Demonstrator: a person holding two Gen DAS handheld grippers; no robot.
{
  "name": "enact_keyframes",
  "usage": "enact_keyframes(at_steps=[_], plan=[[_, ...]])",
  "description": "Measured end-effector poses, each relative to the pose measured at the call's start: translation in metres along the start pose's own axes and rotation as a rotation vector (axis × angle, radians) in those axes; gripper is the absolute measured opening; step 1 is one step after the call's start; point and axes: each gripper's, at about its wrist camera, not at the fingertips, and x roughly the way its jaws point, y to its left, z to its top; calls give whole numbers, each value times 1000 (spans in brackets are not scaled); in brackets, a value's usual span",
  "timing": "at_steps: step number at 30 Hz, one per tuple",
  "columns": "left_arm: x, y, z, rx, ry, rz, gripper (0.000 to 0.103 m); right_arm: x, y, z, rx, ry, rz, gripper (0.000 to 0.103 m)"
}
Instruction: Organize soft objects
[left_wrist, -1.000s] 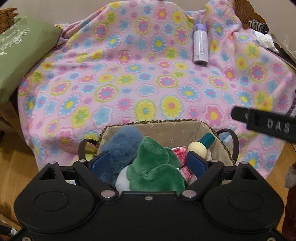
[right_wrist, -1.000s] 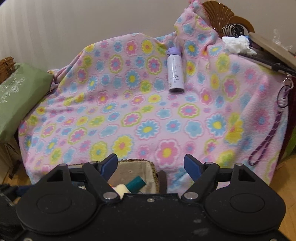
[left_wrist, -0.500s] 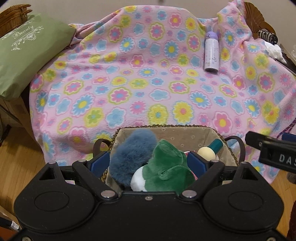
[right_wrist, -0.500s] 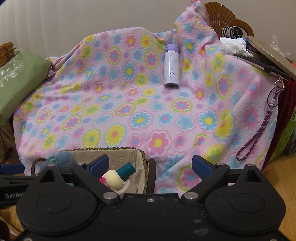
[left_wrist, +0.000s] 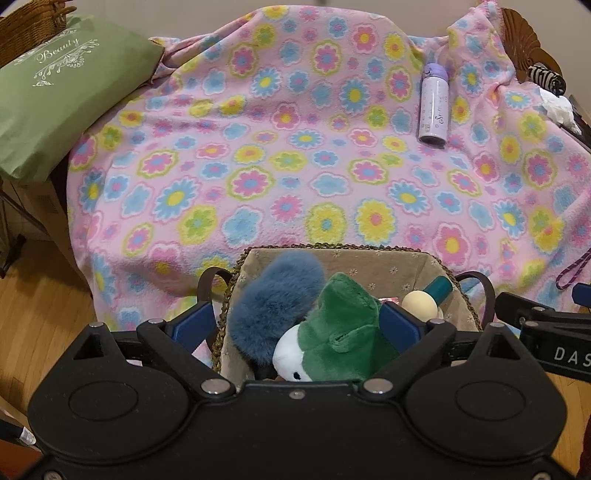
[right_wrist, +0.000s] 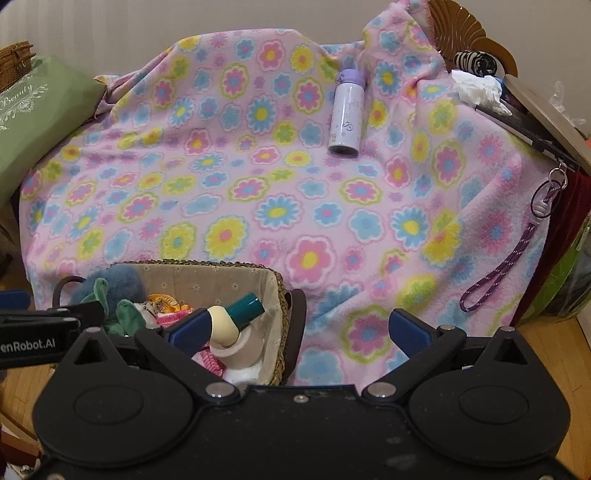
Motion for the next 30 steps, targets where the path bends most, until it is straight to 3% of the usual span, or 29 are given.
enact_keyframes(at_steps=[6, 30], plan=[[0, -2, -2, 2, 7, 31, 96, 0, 1, -1, -4, 4, 13, 103], [2, -1, -3, -4, 26, 20, 96, 1, 2, -3, -1, 15, 33, 103]])
